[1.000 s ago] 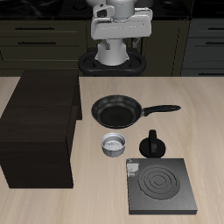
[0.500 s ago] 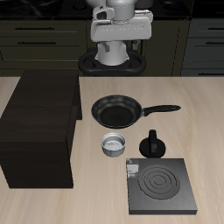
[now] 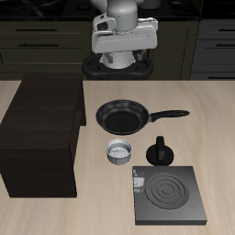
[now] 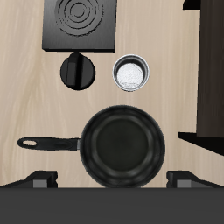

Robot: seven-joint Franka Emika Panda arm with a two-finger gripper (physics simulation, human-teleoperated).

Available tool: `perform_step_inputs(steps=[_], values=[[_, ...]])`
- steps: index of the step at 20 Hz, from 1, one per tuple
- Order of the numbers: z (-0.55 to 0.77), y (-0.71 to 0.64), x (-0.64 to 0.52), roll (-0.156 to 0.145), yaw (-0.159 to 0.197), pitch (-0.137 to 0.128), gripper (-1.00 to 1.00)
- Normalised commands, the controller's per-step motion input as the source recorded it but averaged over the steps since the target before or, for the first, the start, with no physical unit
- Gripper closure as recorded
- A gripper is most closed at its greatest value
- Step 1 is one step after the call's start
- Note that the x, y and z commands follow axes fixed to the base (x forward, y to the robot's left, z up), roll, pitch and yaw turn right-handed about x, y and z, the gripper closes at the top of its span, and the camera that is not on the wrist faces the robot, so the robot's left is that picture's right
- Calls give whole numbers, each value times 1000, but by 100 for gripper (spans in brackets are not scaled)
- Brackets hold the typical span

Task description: Place the ramekin on top of the wooden shelf

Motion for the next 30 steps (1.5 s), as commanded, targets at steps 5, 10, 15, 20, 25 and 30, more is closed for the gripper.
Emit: perform_step_inputs(steps=[5, 10, 15, 20, 25, 30], values=[[3, -51, 430, -13, -19, 32, -100], [129, 16, 378, 44, -4, -7, -100], [113, -51, 306, -9, -34, 9, -100], [141, -7, 300, 2, -2, -23, -100], [98, -87, 194, -39, -14, -25, -100], [-183, -75, 145, -11, 4, 1, -100]])
